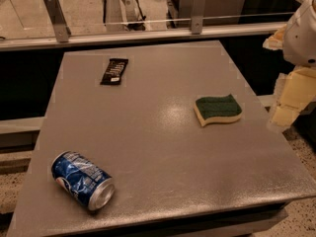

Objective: Move sponge near rxbar chocolate

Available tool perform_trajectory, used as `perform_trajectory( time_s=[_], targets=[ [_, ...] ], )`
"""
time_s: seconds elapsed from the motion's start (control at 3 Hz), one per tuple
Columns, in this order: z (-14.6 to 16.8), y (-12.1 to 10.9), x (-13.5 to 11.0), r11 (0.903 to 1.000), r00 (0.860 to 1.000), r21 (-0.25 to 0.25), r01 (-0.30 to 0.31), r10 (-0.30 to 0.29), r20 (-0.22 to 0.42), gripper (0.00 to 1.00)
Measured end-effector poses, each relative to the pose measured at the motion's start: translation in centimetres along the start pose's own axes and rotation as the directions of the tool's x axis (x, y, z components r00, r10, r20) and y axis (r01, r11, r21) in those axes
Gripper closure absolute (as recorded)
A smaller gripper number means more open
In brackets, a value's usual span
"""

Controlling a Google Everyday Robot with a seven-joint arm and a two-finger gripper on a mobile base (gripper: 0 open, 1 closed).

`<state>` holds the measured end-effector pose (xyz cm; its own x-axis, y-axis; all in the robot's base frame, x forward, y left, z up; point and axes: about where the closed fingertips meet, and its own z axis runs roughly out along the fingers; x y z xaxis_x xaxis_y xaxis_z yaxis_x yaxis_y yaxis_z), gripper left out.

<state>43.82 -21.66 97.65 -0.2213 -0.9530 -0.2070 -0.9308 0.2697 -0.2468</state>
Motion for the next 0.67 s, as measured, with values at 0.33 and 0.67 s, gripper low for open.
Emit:
perform_trajectory(
  time_s=[0.33, 0.67],
  targets=[
    [0.0, 0.0, 0.0, 1.0, 1.0, 0.0, 0.0, 0.0, 0.0, 0.0],
    [2.9, -0.9, -0.3, 0.9998, 1.0, -0.022, 0.006, -0.005, 0.03, 0.0]
  ],
)
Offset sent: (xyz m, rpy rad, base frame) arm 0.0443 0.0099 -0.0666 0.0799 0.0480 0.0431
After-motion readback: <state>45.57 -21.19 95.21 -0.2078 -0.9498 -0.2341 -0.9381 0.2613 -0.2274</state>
